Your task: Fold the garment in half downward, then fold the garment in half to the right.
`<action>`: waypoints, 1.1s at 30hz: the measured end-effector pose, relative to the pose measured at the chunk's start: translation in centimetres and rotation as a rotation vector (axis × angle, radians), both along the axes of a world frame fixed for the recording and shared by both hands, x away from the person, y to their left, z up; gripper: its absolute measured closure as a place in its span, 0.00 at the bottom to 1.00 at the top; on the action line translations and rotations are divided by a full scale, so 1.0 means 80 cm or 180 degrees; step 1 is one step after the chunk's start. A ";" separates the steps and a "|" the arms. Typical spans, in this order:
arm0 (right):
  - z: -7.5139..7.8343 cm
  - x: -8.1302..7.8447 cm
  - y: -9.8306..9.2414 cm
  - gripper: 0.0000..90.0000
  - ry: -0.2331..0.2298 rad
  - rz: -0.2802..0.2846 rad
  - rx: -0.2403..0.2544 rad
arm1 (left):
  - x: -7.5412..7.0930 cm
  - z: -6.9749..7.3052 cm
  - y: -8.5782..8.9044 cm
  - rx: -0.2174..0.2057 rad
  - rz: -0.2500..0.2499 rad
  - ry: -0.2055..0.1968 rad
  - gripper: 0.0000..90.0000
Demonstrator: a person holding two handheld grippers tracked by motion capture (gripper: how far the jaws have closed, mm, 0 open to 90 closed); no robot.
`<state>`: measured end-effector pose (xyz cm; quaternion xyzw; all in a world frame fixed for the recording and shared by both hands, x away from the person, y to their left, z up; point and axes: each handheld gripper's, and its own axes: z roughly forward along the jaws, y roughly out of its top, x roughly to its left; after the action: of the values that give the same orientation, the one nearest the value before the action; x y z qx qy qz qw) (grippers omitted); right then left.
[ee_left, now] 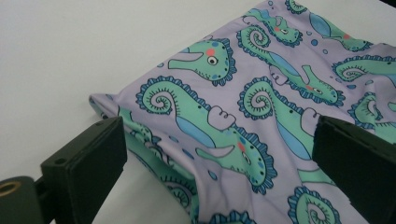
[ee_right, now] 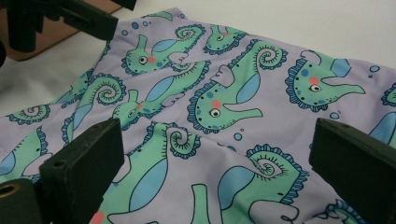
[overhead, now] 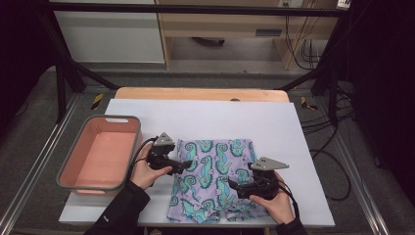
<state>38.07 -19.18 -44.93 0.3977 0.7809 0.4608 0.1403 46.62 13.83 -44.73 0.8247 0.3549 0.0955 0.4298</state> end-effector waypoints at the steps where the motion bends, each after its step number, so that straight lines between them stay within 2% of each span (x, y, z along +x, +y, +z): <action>1: 0.000 0.000 0.000 0.04 0.0004 0.0006 0.0000 | 0.003 -0.001 -0.001 0.0015 0.0021 0.0004 0.03; 6: -0.001 -0.002 0.003 0.04 0.0020 0.0024 -0.0016 | 0.018 -0.005 -0.006 0.0111 0.0139 0.0053 0.03; 13: 0.001 -0.003 0.005 0.04 -0.0017 0.0042 0.0001 | 0.033 -0.003 -0.009 0.0170 0.0244 0.0092 0.03; 21: -0.001 -0.003 0.007 0.04 0.0011 0.0044 -0.0021 | 0.047 -0.011 -0.011 0.0191 0.0406 -0.0003 0.09; 25: -0.003 -0.002 0.007 0.04 0.0019 0.0048 -0.0029 | 0.052 -0.016 -0.011 0.0210 0.0481 -0.0048 0.17; 31: -0.003 -0.003 0.009 0.04 0.0024 0.0052 -0.0029 | 0.059 -0.024 -0.009 0.0249 0.0588 -0.0011 0.32; 33: -0.003 -0.003 0.009 0.04 0.0024 0.0067 -0.0044 | 0.062 -0.027 -0.008 0.0221 0.0605 0.0003 0.37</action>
<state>37.86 -18.43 -45.21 0.3902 0.7887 0.4553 0.1353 51.56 13.20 -46.86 0.8018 0.4282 0.1477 0.3898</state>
